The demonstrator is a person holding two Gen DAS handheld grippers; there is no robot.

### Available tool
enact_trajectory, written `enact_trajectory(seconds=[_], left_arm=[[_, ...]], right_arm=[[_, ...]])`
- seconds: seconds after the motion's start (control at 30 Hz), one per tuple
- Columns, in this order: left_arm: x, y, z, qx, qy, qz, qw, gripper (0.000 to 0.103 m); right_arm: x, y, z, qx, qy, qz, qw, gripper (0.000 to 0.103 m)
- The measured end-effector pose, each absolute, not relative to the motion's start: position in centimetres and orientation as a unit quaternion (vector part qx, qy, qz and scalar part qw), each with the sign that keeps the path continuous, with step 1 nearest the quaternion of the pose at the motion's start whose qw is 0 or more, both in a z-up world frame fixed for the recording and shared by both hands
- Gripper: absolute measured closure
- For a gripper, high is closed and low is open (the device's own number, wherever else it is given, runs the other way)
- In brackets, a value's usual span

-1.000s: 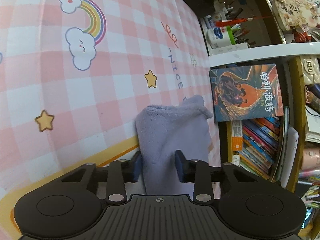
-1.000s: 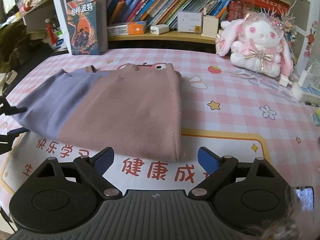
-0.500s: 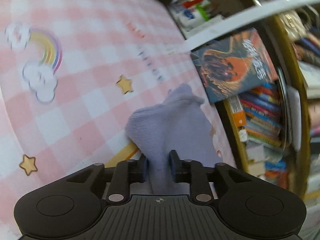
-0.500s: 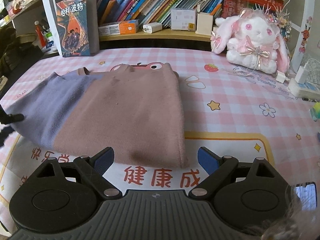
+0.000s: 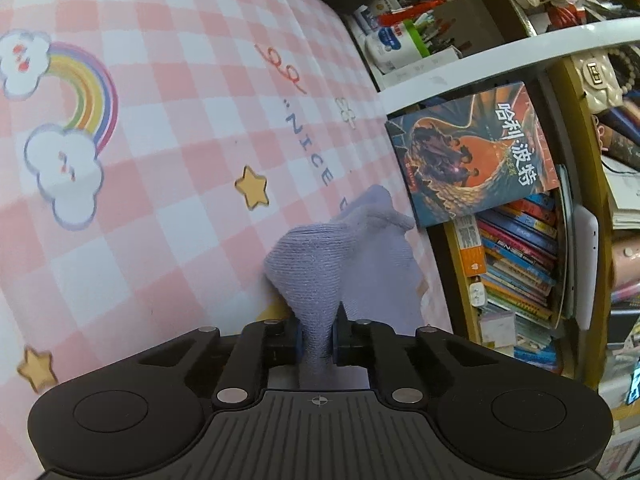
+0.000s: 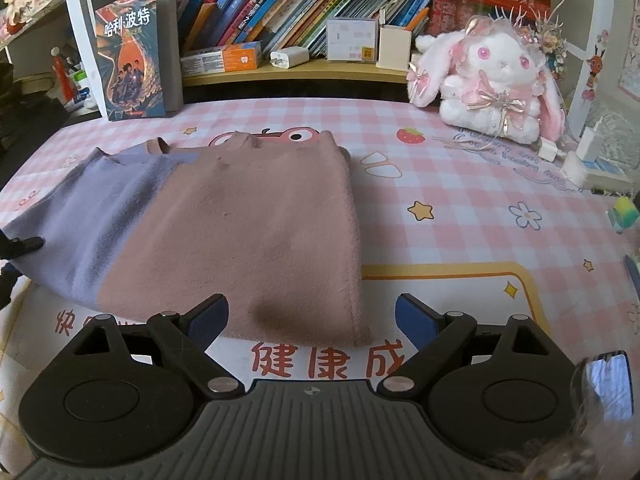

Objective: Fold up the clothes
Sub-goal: 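Grasp the lavender side with the left gripper and fold it over the mauve half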

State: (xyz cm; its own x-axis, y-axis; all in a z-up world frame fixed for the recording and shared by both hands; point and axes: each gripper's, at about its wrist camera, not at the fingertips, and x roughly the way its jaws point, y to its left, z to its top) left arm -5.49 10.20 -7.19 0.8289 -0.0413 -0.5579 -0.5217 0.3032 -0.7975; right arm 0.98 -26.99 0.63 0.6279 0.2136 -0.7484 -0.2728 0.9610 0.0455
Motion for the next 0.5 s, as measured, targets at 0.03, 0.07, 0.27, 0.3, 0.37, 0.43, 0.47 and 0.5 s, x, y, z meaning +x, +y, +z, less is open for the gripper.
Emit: enact_trajectory(seconds=[0.03, 0.07, 0.27, 0.3, 0.37, 0.43, 0.47, 0.5], left_arm=[[-5.5, 10.5, -7.2, -0.568, 0.246, 0.157, 0.770, 0.093], [-5.5, 10.8, -7.3, -0.566, 0.246, 0.158, 0.771, 0.093], [-6.3, 12.7, -7.9, -0.567, 0.239, 0.166, 0.770, 0.093], [-6.5, 12.9, -7.9, -0.567, 0.239, 0.167, 0.771, 0.093], [-6.8, 13.1, -7.9, -0.566, 0.238, 0.169, 0.771, 0.092], [-7.0, 13.3, -8.0, -0.565, 0.239, 0.169, 0.772, 0.092], [-7.1, 13.3, -8.0, -0.563, 0.239, 0.168, 0.773, 0.092], [-7.1, 13.3, -8.0, -0.561, 0.239, 0.168, 0.775, 0.092]], right_arm=[[0.9, -26.9, 0.6, -0.035, 0.411, 0.134, 0.901, 0.013], [0.9, -26.8, 0.6, -0.034, 0.411, 0.133, 0.901, 0.013], [0.5, -26.3, 0.2, -0.031, 0.418, 0.125, 0.899, 0.013], [0.4, -26.3, 0.2, -0.031, 0.419, 0.124, 0.899, 0.013], [0.3, -26.2, 0.1, -0.029, 0.419, 0.121, 0.899, 0.013], [0.2, -26.1, 0.1, -0.028, 0.418, 0.119, 0.900, 0.015], [0.2, -26.0, 0.1, -0.029, 0.416, 0.120, 0.901, 0.015], [0.2, -25.9, 0.2, -0.030, 0.414, 0.121, 0.902, 0.015]])
